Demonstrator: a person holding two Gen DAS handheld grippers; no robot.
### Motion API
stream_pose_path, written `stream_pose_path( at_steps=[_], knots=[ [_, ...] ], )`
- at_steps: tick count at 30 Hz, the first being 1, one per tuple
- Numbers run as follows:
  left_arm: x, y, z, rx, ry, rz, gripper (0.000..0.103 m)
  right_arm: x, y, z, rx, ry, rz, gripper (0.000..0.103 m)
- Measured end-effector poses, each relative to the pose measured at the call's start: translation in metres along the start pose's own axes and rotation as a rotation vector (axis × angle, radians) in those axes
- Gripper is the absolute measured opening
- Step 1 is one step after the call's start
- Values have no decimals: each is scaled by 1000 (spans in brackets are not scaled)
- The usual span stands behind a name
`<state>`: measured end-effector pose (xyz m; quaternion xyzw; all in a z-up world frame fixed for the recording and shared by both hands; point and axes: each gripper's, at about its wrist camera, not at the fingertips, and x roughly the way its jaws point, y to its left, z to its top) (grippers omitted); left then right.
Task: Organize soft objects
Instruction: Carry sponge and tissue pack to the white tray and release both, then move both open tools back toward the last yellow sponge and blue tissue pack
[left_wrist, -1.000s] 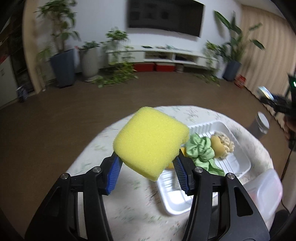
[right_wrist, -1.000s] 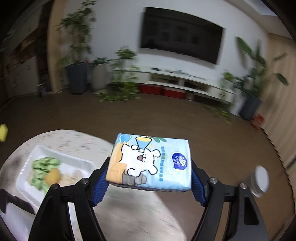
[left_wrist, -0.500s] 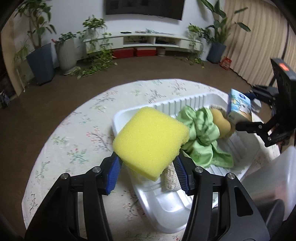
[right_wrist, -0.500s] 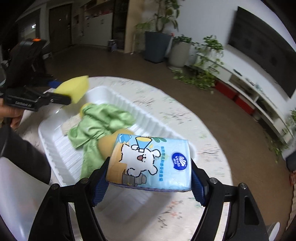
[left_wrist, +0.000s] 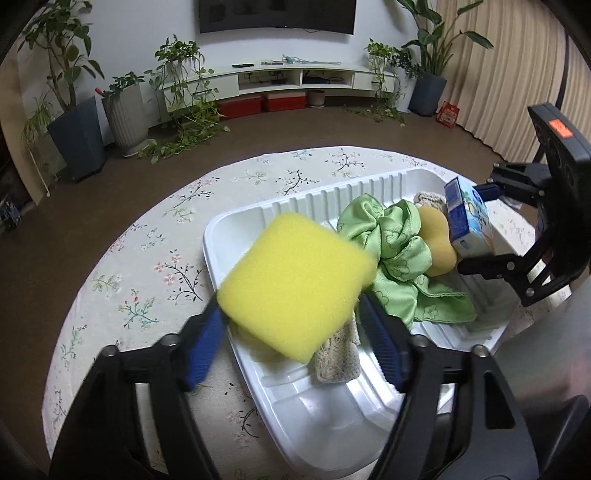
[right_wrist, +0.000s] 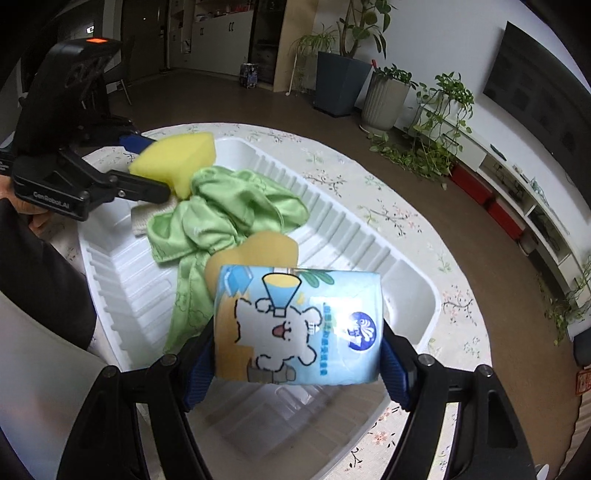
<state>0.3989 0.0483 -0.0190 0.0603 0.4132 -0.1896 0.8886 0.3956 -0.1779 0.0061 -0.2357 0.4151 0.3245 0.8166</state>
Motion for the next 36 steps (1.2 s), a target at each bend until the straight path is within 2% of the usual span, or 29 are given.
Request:
stream_pose_path(
  at_steps=[4,10,15,18,21,25,36],
  knots=[
    [-1,5,0,-19,-5,5,86,-3,0,-4,-1,3,-2,79],
    [-12,10,0,-44,-31,18,90,-12,-1,-8,2,-16,0,98],
    [-23,14,-2,-67,-50,27,90,-19,-2,-10,10,-22,-10,98],
    [-29,16,-5,-76,-61,30,96,-25,-5,-11,21,-34,-19,98],
    [-34,18,-8,-86,-73,35,97,-30,-7,-13,33,-40,-28,99],
    [-41,22,-8,-108,-93,37,103,-38,-13,-14,66,-61,-33,103],
    [-64,32,-24,-178,-136,36,103,-63,-32,-31,140,-130,10,103]
  ],
)
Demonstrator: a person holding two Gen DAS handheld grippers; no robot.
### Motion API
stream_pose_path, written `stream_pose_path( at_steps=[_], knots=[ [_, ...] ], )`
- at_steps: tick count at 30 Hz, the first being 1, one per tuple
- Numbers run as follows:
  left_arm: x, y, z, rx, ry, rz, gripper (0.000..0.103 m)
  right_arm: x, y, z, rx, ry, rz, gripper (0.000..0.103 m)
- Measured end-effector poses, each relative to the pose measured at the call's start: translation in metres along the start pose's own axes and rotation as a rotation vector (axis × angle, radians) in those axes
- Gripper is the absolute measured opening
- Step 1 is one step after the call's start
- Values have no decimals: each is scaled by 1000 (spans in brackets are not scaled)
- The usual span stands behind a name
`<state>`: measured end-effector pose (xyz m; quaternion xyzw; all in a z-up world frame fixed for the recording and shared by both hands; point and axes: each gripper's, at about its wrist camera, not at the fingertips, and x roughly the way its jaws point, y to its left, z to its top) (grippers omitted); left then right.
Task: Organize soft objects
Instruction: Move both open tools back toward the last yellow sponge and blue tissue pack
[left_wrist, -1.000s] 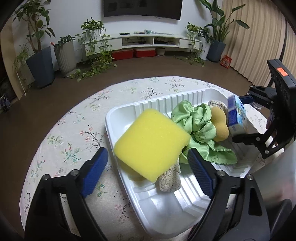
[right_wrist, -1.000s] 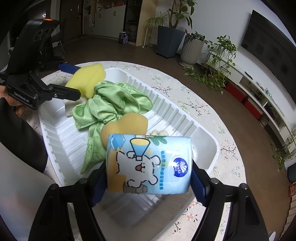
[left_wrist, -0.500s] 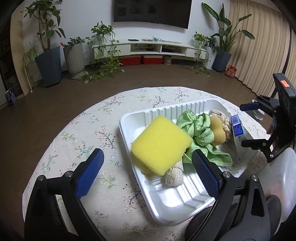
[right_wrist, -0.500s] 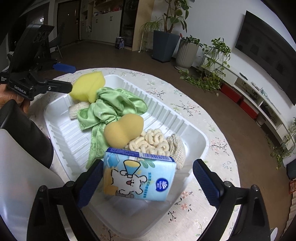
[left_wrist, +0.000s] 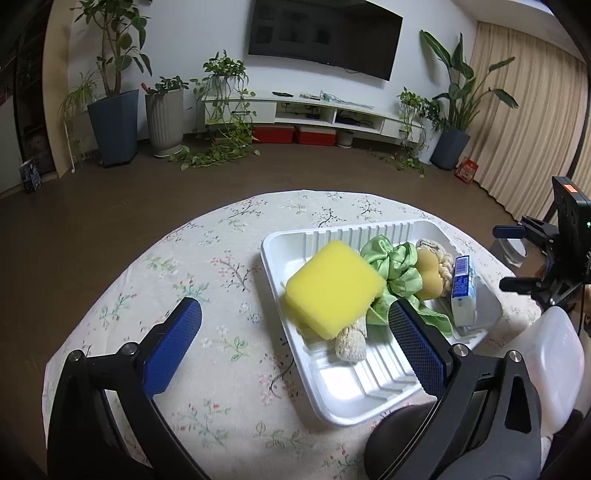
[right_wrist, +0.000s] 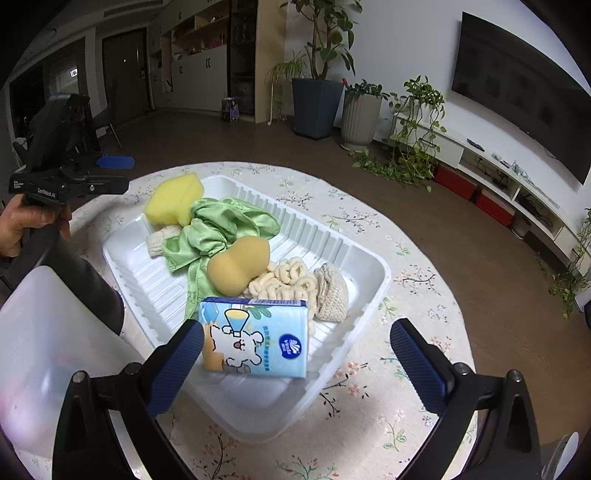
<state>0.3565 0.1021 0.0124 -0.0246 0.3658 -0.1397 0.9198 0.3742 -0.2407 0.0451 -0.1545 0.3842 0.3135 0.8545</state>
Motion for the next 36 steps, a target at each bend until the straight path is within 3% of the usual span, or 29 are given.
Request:
stream_pose_path(
  at_steps=[9,17,21,28,36],
  knots=[
    [-42,1,-35,-51,-28,49,103,-34,-15,-20,114,-47,-33,103],
    [-91,-13,-87,-105,-37,97,103,-78,-15,-67,287,-51,-96,103],
    [-112,-31,-114,-115,-31,70,103,-97,9,-102,338,-19,-127,103],
    [-138,-74,-164,-117,-2,14,103,-120,64,-153,450,12,-94,103],
    [-162,-135,-209,-91,-21,-98,103,-130,150,-178,416,35,-46,103]
  ],
)
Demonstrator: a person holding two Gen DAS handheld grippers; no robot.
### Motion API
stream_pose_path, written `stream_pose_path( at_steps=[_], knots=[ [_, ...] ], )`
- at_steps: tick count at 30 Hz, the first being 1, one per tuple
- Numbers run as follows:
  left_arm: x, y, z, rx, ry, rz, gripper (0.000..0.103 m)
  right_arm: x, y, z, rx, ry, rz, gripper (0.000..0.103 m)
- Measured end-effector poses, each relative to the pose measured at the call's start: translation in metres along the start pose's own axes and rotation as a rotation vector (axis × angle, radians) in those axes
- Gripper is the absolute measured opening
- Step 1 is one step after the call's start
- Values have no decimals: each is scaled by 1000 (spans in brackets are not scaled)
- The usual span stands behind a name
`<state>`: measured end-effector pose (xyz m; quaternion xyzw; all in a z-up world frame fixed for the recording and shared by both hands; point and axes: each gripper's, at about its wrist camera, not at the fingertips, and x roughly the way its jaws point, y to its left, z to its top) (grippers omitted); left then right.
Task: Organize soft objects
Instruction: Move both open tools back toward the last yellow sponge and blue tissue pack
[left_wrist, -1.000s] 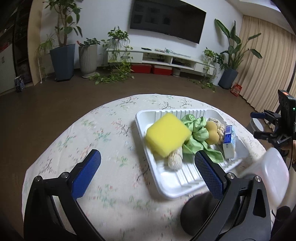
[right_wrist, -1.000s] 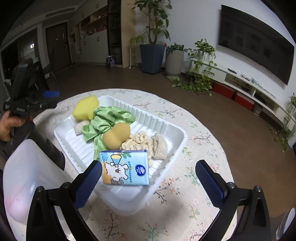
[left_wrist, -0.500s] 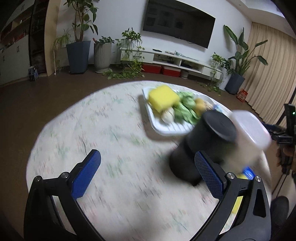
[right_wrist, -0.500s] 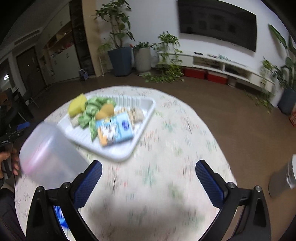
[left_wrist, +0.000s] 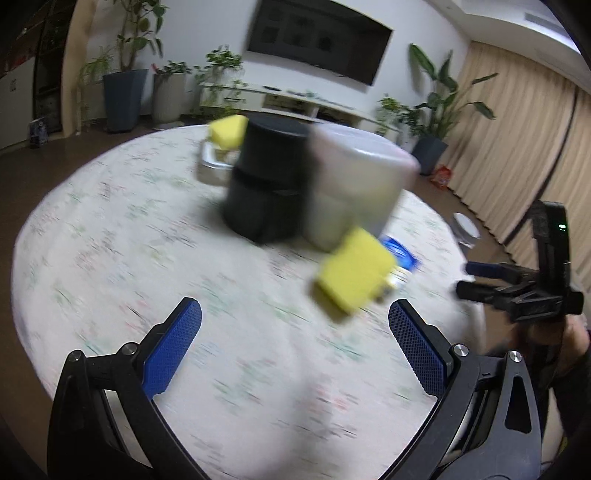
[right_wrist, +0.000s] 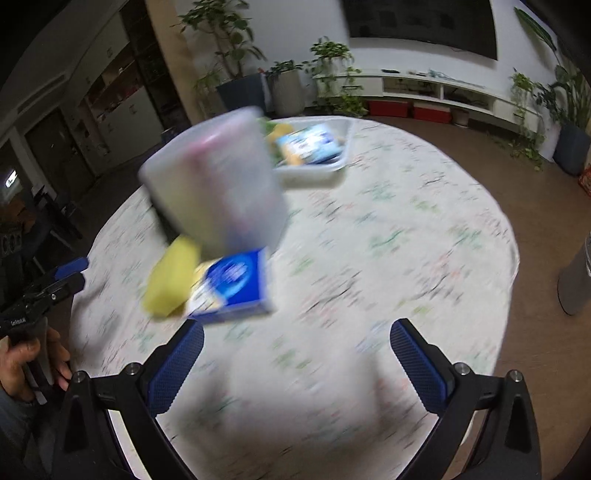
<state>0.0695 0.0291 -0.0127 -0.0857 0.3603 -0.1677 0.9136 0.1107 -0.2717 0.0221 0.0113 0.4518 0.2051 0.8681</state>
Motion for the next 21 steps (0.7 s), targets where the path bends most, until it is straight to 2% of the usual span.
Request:
stream_pose_path(
  at_steps=[4,6,9,16,21],
  knots=[
    [-2,-21,-18,-4,-15,-65,103,4,32,-22,-35,6,22,103],
    [2,-25,-21,-31,8,-85,103,9,43,-28,-48,15,19,103],
    [13,-30,-18,-24,58,-68,103,17,50,-26,-44,20,20,103],
    [31,-29,1,-2,72,-20,103,33,48,-9,-32,22,-21,103],
    [51,-41,20,76,88,8,103,48,44,2,-38,42,-30,103]
  ],
)
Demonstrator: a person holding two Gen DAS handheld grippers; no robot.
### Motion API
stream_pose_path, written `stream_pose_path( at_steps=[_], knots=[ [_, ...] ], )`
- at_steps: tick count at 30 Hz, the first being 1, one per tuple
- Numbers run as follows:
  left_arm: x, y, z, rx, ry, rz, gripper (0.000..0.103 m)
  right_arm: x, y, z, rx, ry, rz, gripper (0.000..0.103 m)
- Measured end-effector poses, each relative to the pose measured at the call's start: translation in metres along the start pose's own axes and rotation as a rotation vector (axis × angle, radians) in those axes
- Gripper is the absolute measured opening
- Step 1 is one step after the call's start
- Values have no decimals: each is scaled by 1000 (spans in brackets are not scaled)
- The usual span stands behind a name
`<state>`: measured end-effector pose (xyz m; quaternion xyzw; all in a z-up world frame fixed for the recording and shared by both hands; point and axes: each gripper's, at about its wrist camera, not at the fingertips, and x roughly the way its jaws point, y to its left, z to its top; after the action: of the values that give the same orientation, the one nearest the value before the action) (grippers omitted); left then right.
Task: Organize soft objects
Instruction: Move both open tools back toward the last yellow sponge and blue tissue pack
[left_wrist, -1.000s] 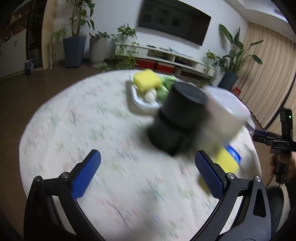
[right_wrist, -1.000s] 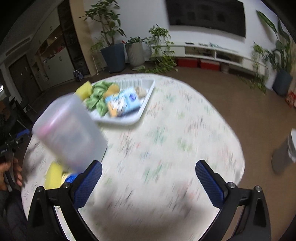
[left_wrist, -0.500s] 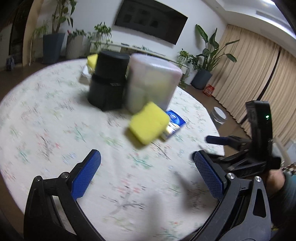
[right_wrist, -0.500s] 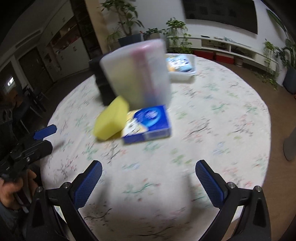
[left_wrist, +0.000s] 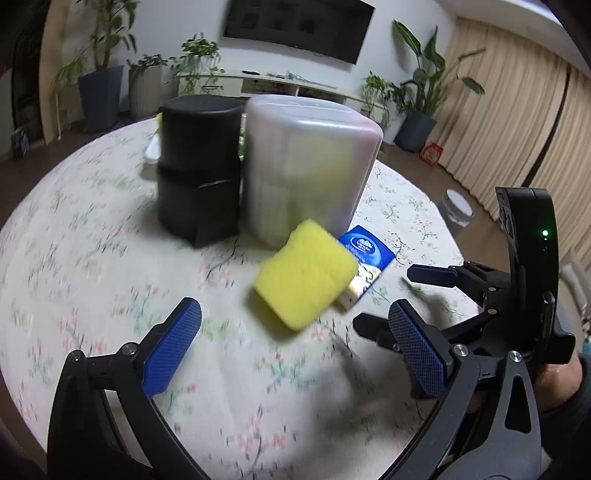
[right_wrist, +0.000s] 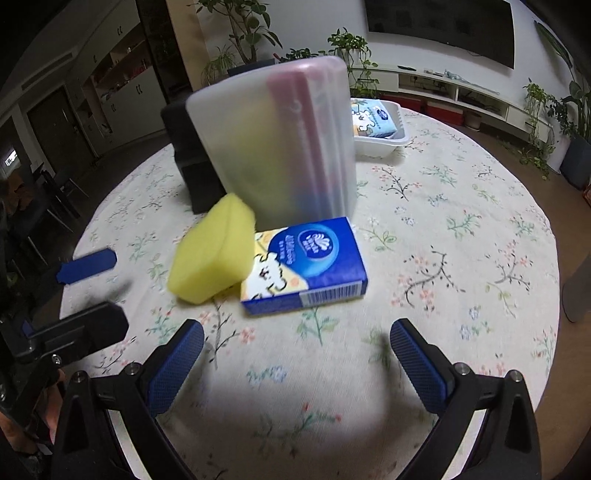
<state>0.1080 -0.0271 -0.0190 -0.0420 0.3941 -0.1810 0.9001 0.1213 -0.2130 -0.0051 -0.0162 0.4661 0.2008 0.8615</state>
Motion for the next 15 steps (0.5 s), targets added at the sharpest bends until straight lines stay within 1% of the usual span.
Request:
stream_pose_path(
  at_steps=[3,9,12,15],
  knots=[
    [14,-3,6,41,28,19,103,8,-4,5,0,11,-6,103],
    [35,4,13,52,92,-5,103,18,-9,12,-35,19,-41,103],
    [40,3,16,82,110,1,103,22,-8,16,-71,30,-51,103],
    [45,7,18,79,125,-5,103,25,-9,19,-93,33,-46,103]
  ],
)
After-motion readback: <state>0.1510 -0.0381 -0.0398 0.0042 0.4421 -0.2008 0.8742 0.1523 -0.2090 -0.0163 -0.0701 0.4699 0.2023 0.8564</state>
